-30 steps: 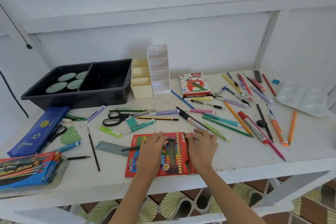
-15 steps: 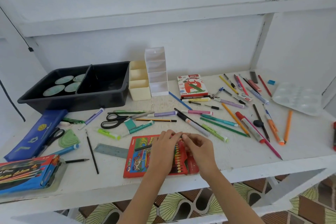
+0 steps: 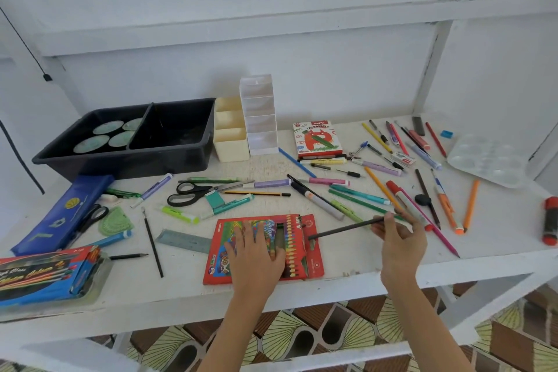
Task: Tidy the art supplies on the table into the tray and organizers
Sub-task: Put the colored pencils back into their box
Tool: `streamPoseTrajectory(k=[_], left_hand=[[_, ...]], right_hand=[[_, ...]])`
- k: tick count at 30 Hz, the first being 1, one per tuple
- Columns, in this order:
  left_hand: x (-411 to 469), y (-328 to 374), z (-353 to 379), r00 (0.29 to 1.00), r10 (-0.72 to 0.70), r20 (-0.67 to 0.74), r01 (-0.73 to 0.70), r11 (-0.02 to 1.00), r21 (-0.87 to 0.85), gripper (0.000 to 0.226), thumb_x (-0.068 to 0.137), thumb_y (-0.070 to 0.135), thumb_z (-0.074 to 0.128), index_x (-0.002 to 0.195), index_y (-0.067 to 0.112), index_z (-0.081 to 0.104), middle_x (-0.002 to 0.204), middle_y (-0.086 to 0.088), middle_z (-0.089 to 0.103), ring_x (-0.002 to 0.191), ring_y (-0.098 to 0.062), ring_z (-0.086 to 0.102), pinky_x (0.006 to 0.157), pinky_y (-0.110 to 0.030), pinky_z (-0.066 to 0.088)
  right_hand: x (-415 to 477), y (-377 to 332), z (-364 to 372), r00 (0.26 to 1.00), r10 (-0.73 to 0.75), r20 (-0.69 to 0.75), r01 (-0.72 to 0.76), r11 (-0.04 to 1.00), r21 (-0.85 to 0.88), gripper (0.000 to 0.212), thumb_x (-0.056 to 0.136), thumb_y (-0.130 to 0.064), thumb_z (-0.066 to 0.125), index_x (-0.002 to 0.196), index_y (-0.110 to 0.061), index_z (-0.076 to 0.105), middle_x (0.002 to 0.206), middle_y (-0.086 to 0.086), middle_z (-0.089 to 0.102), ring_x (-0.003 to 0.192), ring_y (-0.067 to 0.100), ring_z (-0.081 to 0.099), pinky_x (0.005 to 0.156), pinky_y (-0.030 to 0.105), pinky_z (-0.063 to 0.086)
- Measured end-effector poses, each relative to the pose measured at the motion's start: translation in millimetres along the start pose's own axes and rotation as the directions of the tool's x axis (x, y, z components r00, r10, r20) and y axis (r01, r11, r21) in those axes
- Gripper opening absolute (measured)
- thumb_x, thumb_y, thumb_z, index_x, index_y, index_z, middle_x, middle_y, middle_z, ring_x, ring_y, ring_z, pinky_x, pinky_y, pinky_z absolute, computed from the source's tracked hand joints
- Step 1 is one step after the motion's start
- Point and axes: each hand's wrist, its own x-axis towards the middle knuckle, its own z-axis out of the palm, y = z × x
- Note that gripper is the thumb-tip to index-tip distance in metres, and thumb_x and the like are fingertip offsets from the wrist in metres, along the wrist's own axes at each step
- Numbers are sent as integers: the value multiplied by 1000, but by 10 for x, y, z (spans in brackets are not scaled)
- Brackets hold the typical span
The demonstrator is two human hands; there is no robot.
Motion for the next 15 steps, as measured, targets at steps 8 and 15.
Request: streamPoseTrajectory(k=[8,15], left_hand=[[19,-11,-33,1000,27,3,-27,999,18,53,100,42,22,148,20,21,155,-6,21,144,-25,12,116,-45,13],[-12,-80,28,992,123,32,-126,977,173,51,101,34,23,148,14,16,157,-10,14,144,-32,10,115,-49,16]], right_hand=[[-232,195,121,967,4,254,66,962,-264,10,85,-13,68,93,-12,63,82,9,72,69,14,69,71,19,52],[-356,428,441,862,-161,481,471,608,-640,7,76,-24,77,77,-17,73,92,-9,48,97,7,33,73,17,30]])
